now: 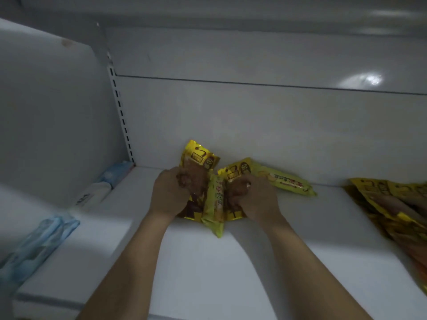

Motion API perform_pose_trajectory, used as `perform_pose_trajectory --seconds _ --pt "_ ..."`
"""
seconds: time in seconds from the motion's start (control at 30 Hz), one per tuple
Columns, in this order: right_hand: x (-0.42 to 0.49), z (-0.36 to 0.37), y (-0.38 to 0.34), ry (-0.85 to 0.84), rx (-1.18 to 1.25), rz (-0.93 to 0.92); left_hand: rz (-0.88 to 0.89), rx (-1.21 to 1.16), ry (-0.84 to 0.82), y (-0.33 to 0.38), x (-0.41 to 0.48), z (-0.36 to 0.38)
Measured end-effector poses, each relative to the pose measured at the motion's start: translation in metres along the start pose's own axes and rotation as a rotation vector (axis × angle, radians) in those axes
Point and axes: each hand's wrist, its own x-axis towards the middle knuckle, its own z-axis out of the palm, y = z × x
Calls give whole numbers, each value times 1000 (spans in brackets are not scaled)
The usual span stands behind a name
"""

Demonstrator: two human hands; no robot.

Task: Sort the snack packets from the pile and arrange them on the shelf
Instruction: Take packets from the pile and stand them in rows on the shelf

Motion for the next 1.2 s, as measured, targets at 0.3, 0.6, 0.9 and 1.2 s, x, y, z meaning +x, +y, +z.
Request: perform_pose_trajectory --seconds 0.3,0.6,0.9,1.2 --pt "-21 -41 -11 296 74 -160 28 -218 143 38 -19 -13" --pt "-61 -135 35 236 329 -81 35 -495 58 119 -73 11" --pt "-137 -248 163 392 252 64 16 -663 -199 223 -167 102" --pt "-191 -313 250 344 167 219 -67 -622 -372 282 -248 170"
